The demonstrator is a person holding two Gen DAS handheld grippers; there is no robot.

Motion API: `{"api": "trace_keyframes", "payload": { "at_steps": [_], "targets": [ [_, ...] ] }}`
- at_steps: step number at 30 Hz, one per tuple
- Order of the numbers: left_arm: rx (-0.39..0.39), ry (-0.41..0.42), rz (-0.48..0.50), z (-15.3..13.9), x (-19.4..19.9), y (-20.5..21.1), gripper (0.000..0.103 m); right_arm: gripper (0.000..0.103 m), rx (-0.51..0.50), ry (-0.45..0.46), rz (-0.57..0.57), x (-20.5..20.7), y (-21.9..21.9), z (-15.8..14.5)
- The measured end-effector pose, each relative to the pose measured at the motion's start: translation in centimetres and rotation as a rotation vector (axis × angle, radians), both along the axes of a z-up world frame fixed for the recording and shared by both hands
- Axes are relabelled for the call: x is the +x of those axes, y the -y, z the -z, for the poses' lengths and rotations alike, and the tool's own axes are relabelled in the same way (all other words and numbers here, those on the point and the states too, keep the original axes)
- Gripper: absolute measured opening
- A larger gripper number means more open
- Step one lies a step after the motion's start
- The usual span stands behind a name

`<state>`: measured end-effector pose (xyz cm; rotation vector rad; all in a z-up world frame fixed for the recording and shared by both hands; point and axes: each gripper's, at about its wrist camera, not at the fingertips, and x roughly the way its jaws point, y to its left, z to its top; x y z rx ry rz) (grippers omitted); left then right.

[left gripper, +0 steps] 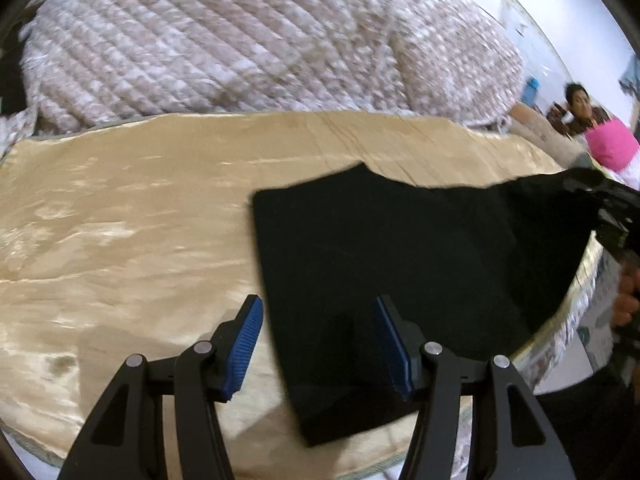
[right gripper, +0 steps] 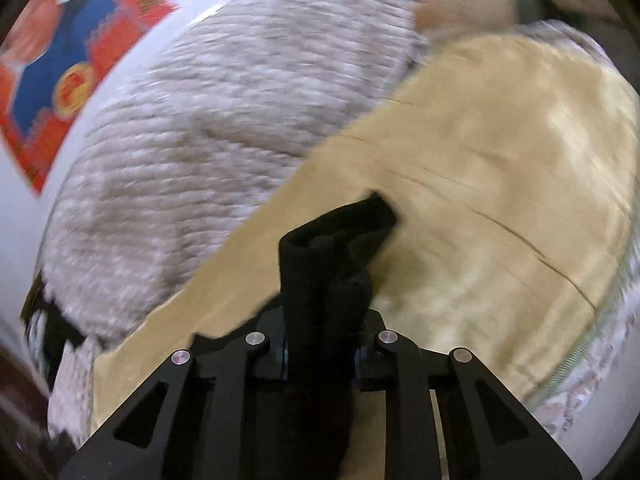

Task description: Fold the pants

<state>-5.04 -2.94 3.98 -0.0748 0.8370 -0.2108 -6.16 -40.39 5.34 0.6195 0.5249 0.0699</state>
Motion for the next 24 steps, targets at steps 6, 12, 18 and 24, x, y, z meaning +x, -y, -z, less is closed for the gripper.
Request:
{"api": "trace_keyframes", "payload": {
  "at_steps": [6, 12, 18, 24],
  "targets": [
    [-0.023, -0.001, -0.116, -0.5, 0.9, -3.8, 0.06, 0.021, -0.102, 0.071, -0.214, 0.7, -7.5, -3.4],
    [-0.046, 0.024, -0.209, -1.6, 0.9, -7.3, 0.06, 0.021, -0.178, 0.066, -0.445, 1.1, -16.5, -2.7],
    [-0.066, 0.016, -0.271, -1.7, 0.8, -9.9, 0.06, 0.021, -0.289, -0.062, -0.633, 1.5, -23.8, 3.1],
    [-0.077, 0.019, -0.272, -1.8, 0.6, -10.5, 0.06, 0.021, -0.338, -0.041, -0.627, 1.0, -24.5, 2.8]
  ]
}}
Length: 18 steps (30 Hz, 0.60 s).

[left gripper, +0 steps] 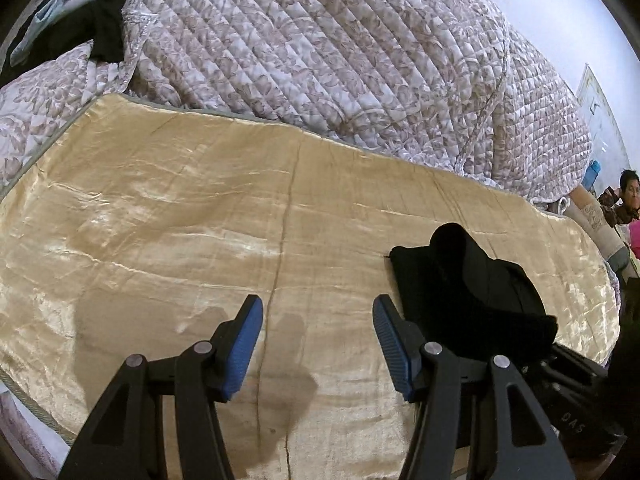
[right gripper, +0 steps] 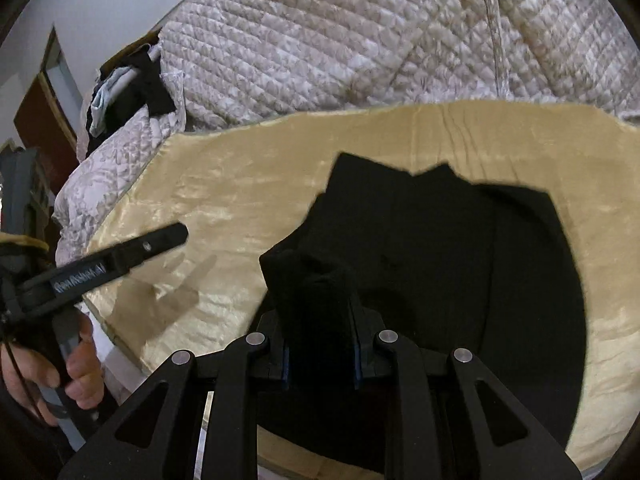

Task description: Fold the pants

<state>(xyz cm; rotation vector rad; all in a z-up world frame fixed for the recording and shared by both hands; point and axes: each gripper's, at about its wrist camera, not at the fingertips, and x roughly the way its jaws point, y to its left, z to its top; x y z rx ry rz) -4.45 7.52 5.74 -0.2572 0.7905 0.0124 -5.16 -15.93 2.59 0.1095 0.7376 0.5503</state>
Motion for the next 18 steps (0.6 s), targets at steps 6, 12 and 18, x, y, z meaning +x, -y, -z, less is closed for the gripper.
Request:
{"api": "trace_keyframes", "payload": {
  "at_steps": [6, 12, 18],
  "targets": [
    [0.001, 0.004, 0.012, -0.1, 0.0, 0.2, 0.06, 0.021, -0.067, 0.008, -0.032, -1.2, -1.4, 1.4],
    [0.004, 0.002, 0.013, -0.1, 0.1, 0.3, 0.06, 0.039, -0.089, 0.064, -0.075, -2.1, -2.0, 1.6],
    [0.006, 0.002, 0.018, 0.0, 0.1, 0.6, 0.06, 0.05, -0.008, 0.081, -0.139, -4.1, -1.3, -0.4]
  ]
}}
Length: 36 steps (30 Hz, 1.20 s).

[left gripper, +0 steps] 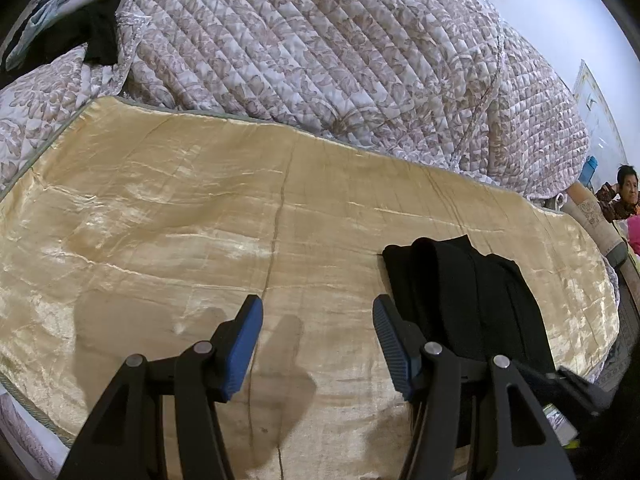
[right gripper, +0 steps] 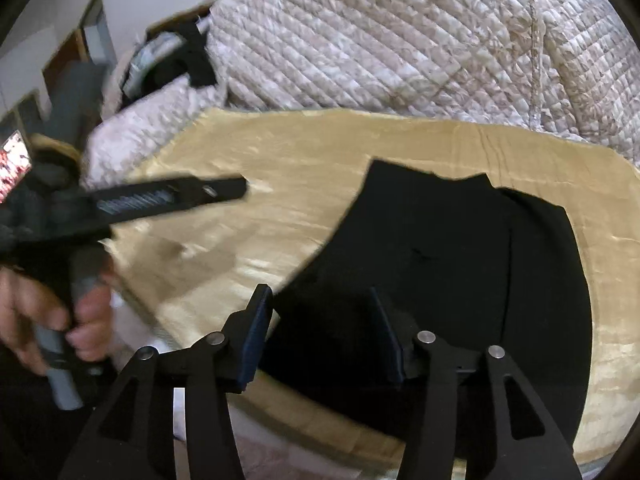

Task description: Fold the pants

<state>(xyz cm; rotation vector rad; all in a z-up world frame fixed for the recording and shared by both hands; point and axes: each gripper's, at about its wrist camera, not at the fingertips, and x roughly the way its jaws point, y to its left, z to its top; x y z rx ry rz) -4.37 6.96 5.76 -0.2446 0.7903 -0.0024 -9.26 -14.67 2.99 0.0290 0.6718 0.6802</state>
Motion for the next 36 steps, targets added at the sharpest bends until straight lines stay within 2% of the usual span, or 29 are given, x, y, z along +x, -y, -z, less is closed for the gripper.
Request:
{"api": "trace_keyframes", "payload": {
  "at_steps": [3, 5, 6, 7, 9, 12, 15, 18, 20, 24, 28, 30, 32, 36],
  "targets": [
    [0.0, 0.004, 0.01, 0.0, 0.1, 0.3, 0.06, 0.05, 0.069, 0.061, 0.039, -1.1, 1.9, -1.3],
    [0.001, 0.009, 0.019, -0.1, 0.2, 0.7, 0.06, 0.05, 0.071, 0.042, 0.124, -0.6, 3.3, -0.7],
    [0.002, 0.011, 0.022, -0.1, 0.2, 0.9, 0.06, 0.043, 0.057, 0.005, 0.148, 0.0, 3.5, 0.0],
    [0.003, 0.013, 0.029, -0.1, 0.2, 1.1, 0.06, 0.027, 0.02, -0.058, 0.165, 0.9, 3.5, 1.3],
    [0.004, 0.017, 0.041, -0.2, 0.3, 1.5, 0.06, 0.021, -0.003, -0.13, 0.125, 1.5, 2.9, 3.2],
    [0.0, 0.031, 0.068, -0.6, 0.4, 2.4, 0.06, 0.02, 0.084, -0.148, 0.082, 1.8, 3.7, 2.2],
    [-0.008, 0.042, 0.12, -1.3, 1.2, 4.0, 0.06, 0.02, 0.105, -0.131, 0.131, 3.1, 5.6, 0.0],
    [-0.025, 0.059, 0.189, -2.1, 2.7, 6.2, 0.06, 0.02, 0.035, -0.13, 0.221, 6.7, 8.3, -1.8],
    [-0.037, 0.063, 0.259, -2.1, 4.1, 8.2, 0.06, 0.02, -0.019, -0.137, 0.26, 9.0, 9.6, -1.7],
    [0.0, 0.023, 0.348, -0.4, 6.7, 11.3, 0.06, 0.02, -0.046, -0.201, 0.277, 12.6, 11.0, -0.2],
    [0.071, -0.046, 0.325, 2.6, 8.1, 11.7, 0.054, 0.02, -0.051, -0.246, 0.288, 15.6, 11.2, 2.0],
    [0.041, -0.055, 0.315, 3.5, 8.2, 11.2, 0.056, 0.015, -0.064, -0.262, 0.308, 16.1, 11.6, 2.9],
    [0.036, -0.047, 0.313, 3.3, 8.0, 11.2, 0.056, 0.015, -0.041, -0.267, 0.311, 16.0, 12.0, 2.8],
    [0.053, -0.034, 0.304, 2.8, 7.3, 11.2, 0.055, 0.018, -0.049, -0.218, 0.327, 15.0, 11.9, 1.7]
  ]
}}
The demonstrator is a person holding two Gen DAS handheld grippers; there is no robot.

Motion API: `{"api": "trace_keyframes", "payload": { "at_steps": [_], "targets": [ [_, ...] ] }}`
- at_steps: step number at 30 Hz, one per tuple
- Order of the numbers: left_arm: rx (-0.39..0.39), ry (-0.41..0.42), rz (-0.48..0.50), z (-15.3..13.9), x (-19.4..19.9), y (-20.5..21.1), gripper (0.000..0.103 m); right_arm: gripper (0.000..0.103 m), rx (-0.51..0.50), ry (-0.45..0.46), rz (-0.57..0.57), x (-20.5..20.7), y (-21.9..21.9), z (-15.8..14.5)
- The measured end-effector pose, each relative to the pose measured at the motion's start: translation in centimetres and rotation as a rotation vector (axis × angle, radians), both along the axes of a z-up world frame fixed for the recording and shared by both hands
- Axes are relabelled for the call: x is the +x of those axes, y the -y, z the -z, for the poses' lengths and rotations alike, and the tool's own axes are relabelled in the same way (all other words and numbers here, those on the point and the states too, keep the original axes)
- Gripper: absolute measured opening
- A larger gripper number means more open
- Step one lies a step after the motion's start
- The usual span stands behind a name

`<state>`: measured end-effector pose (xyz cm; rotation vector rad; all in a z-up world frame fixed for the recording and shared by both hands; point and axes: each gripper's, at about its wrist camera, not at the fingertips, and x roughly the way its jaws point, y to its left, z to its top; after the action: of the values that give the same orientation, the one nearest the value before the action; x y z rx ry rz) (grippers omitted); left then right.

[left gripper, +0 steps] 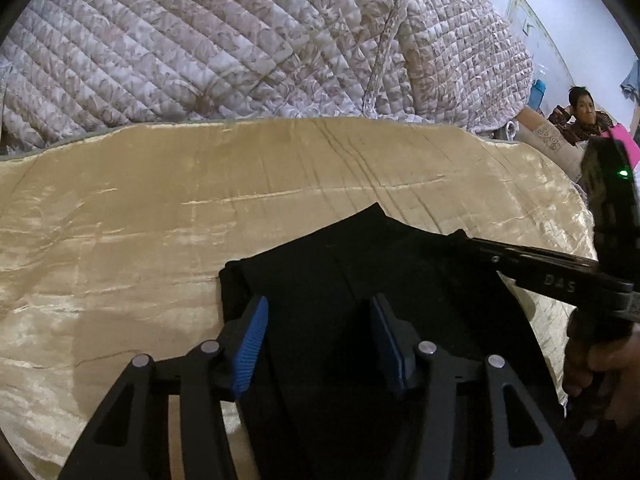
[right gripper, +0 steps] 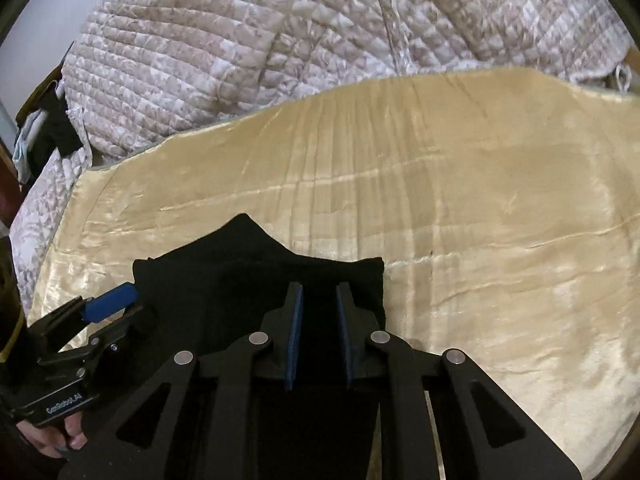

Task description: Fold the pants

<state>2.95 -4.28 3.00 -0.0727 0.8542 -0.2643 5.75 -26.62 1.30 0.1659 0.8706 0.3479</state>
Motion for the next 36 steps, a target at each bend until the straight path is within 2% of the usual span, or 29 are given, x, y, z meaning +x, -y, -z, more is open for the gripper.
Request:
{"api": "trace_keyframes", "payload": {
  "at_steps": [4, 8, 17, 20, 22, 25, 27, 29, 31, 33, 36],
  "targets": [
    [0.014, 0.017, -0.018, -0.8, -1.3, -0.3, 0.055, 0.019, 0.013, 0.035, -0.005, -2.7, 0.4, -1.0],
    [0.017, 0.029, -0.028, -1.5, -2.9, -0.6, 0.055, 0.027, 0.028, 0.066, -0.031, -5.7, 0.4, -1.6],
    [0.045, 0.047, -0.001, -1.8, -7.6, -0.3, 0.055, 0.027, -0.013, 0.123, -0.127, -11.7, -1.6, -1.4],
    [0.069, 0.042, 0.011, -1.2, -8.9, -0.1, 0.055, 0.027, -0.054, 0.116, -0.176, -12.9, -2.9, -0.3],
    [0.077, 0.019, 0.015, -0.3, -9.5, -0.1, 0.055, 0.029, -0.117, 0.093, -0.2, -13.2, -3.9, 1.1],
    [0.067, 0.019, 0.01, 0.0, -10.0, -0.4, 0.055, 0.034, -0.202, 0.145, -0.225, -13.9, -4.8, 1.4],
    [0.065, 0.029, 0.008, -0.5, -10.2, -0.5, 0.054, 0.034, -0.197, 0.156, -0.214, -14.1, -4.7, 0.8],
    [0.058, 0.038, 0.004, -0.9, -10.5, -0.5, 0.052, 0.034, -0.144, 0.168, -0.198, -14.4, -4.0, 0.1],
    [0.046, 0.046, 0.006, -1.1, -10.9, -0.6, 0.05, 0.034, -0.151, 0.177, -0.187, -14.7, -3.7, 0.0],
    [0.039, 0.054, 0.016, -1.3, -11.3, -0.5, 0.047, 0.034, -0.162, 0.147, -0.176, -14.6, -3.4, 0.6],
    [0.028, 0.06, 0.031, -1.3, -11.6, -0.4, 0.036, 0.034, -0.18, 0.107, -0.188, -14.2, -3.7, 1.3]
  ]
}}
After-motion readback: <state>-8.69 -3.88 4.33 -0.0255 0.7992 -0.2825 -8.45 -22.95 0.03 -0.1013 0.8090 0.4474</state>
